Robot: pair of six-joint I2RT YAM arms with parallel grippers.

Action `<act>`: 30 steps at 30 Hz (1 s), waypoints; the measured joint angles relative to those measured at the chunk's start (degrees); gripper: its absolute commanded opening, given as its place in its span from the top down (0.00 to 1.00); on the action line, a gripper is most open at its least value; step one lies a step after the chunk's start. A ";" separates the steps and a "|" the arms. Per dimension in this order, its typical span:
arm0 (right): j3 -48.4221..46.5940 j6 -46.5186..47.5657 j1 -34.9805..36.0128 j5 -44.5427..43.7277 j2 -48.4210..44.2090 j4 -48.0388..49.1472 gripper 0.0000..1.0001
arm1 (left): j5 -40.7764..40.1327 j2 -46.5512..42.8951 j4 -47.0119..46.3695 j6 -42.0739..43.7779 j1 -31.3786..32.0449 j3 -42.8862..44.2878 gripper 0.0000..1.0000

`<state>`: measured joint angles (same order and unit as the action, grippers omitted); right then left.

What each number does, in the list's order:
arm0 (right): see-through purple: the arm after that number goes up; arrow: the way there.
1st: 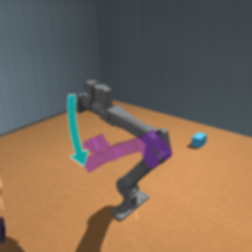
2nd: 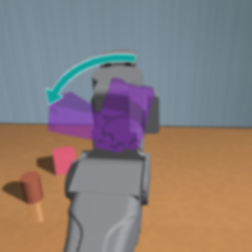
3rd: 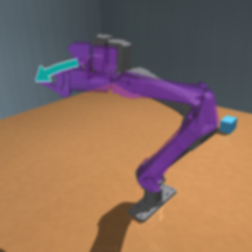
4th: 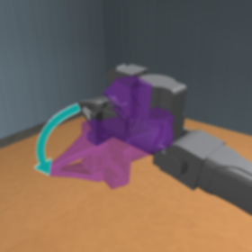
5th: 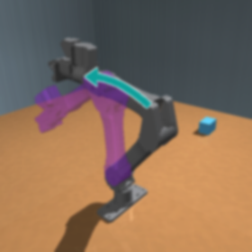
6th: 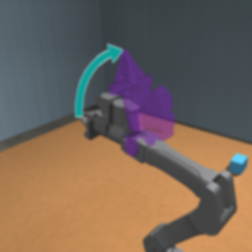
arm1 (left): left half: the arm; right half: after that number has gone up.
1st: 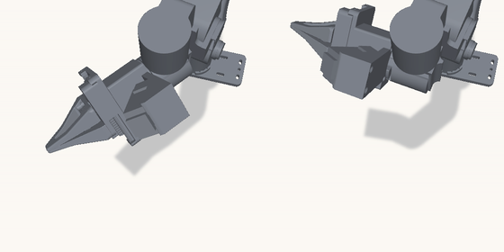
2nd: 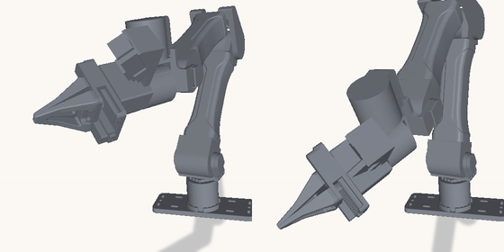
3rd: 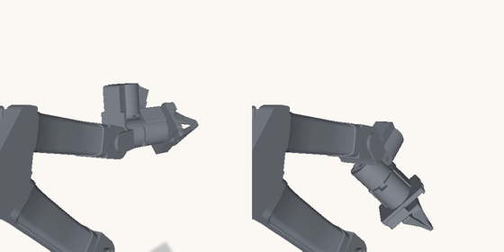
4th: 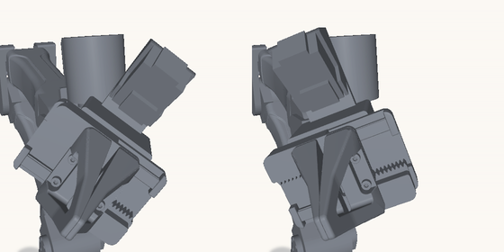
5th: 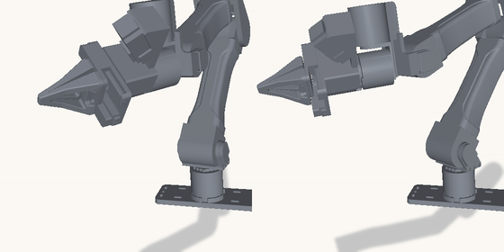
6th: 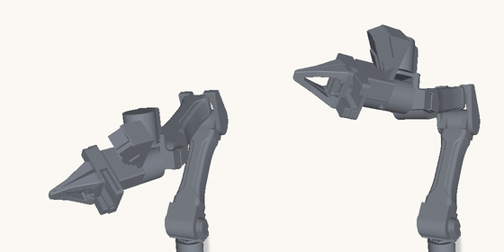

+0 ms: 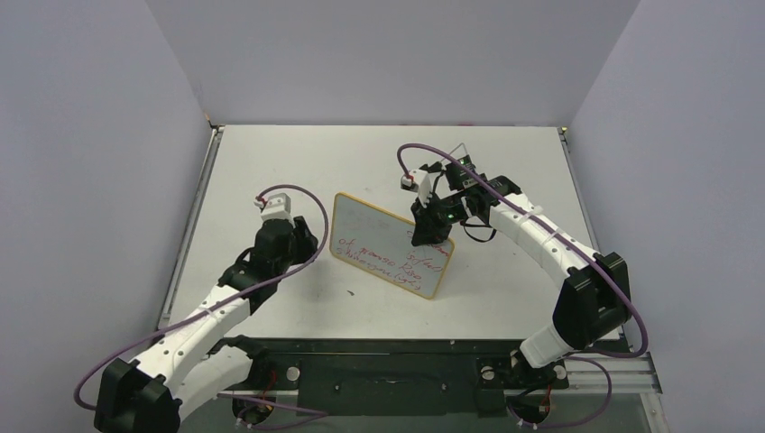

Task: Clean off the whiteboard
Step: Place the whiteboard eraser at the center of the board, then adjust the whiteboard at the center of the board.

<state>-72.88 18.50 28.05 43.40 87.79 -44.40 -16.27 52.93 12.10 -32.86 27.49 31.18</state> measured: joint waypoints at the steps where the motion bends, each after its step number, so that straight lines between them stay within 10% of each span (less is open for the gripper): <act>1: 0.00 0.11 0.00 0.04 0.00 -0.07 1.00 | 0.24 0.11 0.02 0.31 -0.28 0.72 0.54; 15: -0.02 0.39 0.00 0.24 0.00 -0.28 1.00 | 2.71 16.06 3.23 0.37 -1.33 1.86 0.46; 23: -0.31 1.68 0.02 0.66 0.17 -1.05 1.00 | 2.62 4.11 2.62 2.01 -1.36 0.98 0.45; 30: -2.10 8.11 0.92 0.72 0.76 -6.16 1.00 | 22.82 -5.42 -13.33 14.51 -1.51 -0.42 0.42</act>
<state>-74.98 26.61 28.97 44.12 88.55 -50.57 6.55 47.51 -1.23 -18.35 25.98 30.76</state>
